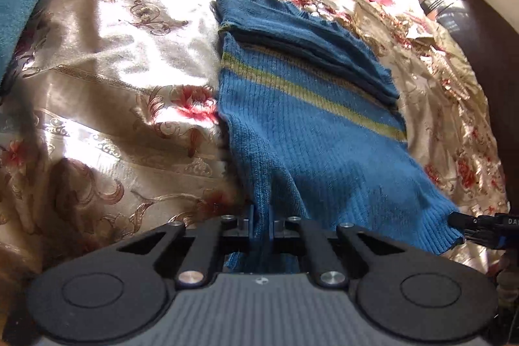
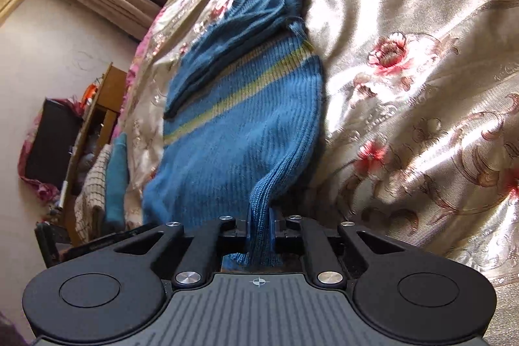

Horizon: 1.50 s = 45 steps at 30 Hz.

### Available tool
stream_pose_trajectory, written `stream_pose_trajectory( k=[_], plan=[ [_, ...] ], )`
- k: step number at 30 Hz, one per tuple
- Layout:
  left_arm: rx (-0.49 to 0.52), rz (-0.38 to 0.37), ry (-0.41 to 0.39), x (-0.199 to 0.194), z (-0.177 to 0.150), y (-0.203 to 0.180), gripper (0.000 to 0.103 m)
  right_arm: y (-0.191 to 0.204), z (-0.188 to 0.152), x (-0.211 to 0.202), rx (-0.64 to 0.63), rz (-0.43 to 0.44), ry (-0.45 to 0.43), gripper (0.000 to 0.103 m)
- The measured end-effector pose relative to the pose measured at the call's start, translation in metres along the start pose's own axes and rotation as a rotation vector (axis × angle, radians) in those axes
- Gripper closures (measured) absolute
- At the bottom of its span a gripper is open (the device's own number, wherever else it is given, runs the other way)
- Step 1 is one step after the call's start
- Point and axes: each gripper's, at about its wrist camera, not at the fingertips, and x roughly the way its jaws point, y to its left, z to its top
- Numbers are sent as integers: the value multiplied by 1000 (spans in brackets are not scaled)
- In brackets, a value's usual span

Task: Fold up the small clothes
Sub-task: 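Grasp the sweater hem with both tools, then lift the hem with both tools and carry it toward the collar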

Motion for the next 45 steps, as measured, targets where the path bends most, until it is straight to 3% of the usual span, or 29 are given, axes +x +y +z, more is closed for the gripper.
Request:
stream_pose_trajectory(
  k=[9,19,23,27,35,42,45],
  plan=[
    [-108,-200,-158,-10,75,1,90,31,70,-1,43,154,-183,93],
    [-118,-234,-270,21,163,5,94,35,165,39,85,169,-301,96],
    [-147,-197,-306,42,192,16,94,24,195,63,128,135,-317,97],
    [-158,-199,-288,56,195,28,94,14,210,86,150,77,-309,97],
    [47,-43,-155,71,163,20,87,3,195,100,121,14,-261,92],
    [201,79,-154,87,144,2,70,15,187,87,-39,-85,-302,84],
    [263,119,-155,94,144,-7,69,19,183,84,-113,-125,-315,78]
  ],
)
